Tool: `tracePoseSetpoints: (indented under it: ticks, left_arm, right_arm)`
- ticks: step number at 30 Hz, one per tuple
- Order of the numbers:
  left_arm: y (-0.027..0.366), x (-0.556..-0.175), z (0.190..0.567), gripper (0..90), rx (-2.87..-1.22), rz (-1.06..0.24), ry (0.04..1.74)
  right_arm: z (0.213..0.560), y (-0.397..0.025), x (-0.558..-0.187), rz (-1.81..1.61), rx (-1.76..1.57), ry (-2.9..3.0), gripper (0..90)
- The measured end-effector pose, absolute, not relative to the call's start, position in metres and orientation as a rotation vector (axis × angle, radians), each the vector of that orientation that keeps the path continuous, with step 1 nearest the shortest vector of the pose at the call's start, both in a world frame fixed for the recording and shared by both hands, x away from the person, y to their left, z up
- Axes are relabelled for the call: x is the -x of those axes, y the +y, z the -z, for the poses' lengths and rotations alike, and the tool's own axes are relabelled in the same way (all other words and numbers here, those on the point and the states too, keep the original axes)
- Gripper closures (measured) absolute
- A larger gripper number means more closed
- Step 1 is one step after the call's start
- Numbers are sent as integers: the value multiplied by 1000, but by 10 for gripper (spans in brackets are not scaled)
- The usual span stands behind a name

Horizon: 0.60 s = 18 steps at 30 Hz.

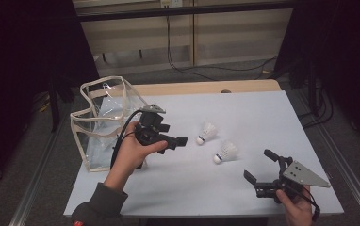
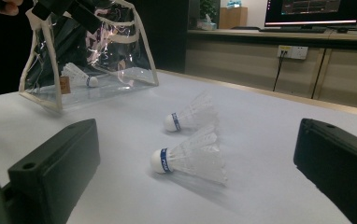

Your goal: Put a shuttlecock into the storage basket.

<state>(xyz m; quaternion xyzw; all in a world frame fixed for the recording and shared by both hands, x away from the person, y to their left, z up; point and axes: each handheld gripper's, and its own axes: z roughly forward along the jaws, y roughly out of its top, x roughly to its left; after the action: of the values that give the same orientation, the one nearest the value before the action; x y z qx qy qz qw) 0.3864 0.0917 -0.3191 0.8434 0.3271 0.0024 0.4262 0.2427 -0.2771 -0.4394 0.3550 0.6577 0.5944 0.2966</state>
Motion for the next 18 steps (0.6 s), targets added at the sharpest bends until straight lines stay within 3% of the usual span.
tracePoseSetpoints:
  ticks: [18]
  left_arm:
    - [75,-381,338,107,-2112,32,779]
  right_arm:
    - [440,-275,-243,-1576,-939,1758,4]
